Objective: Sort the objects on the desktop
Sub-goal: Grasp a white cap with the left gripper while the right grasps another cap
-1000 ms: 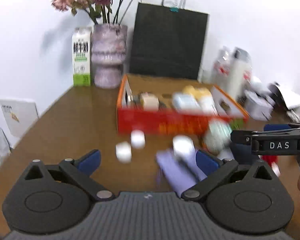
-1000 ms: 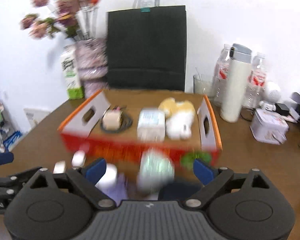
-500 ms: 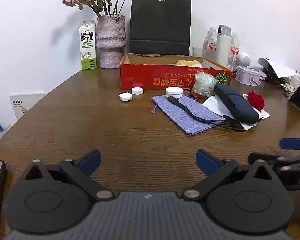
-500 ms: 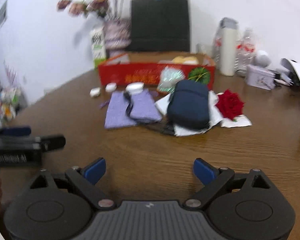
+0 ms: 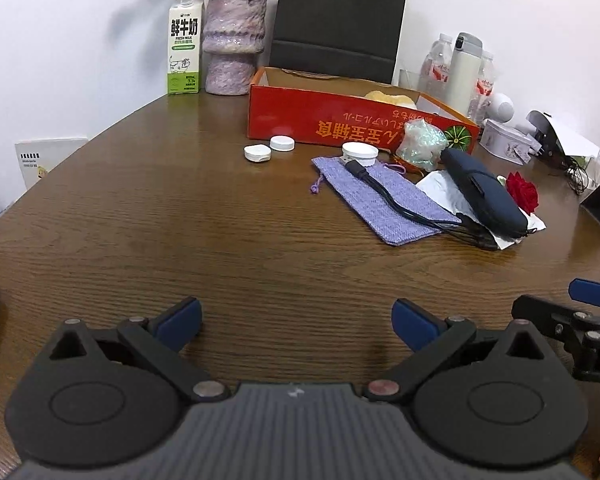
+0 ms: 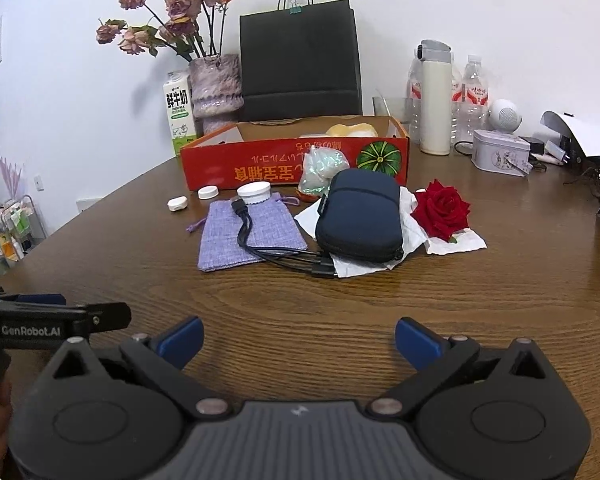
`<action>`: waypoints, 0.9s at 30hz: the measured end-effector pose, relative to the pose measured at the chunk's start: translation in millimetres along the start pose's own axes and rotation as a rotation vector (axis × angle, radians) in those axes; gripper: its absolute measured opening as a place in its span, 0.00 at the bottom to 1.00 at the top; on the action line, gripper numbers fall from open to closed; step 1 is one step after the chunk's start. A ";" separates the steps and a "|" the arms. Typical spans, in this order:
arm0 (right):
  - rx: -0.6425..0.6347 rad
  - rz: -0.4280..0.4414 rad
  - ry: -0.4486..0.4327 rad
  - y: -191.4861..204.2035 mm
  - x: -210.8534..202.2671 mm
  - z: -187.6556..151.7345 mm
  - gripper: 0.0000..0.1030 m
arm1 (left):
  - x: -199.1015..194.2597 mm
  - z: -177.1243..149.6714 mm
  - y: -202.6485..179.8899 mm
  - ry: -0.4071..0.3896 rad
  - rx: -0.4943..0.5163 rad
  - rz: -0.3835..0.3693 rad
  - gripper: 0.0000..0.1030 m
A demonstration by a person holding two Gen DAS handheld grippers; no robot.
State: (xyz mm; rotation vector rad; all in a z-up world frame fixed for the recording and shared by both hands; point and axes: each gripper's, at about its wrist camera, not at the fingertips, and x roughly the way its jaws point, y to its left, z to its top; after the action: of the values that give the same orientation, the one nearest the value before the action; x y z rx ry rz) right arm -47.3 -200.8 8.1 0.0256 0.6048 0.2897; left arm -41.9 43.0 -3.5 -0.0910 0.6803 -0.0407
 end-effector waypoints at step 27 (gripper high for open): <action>-0.132 0.058 0.096 44.8 208.9 137.1 0.45 | 147.7 130.4 30.2 -0.019 -0.021 0.122 0.33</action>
State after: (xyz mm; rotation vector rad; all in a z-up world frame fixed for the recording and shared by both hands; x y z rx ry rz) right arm 182.0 -91.8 9.5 -0.0987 0.6795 0.3882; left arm 155.3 72.3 1.9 -0.0701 0.6667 0.0840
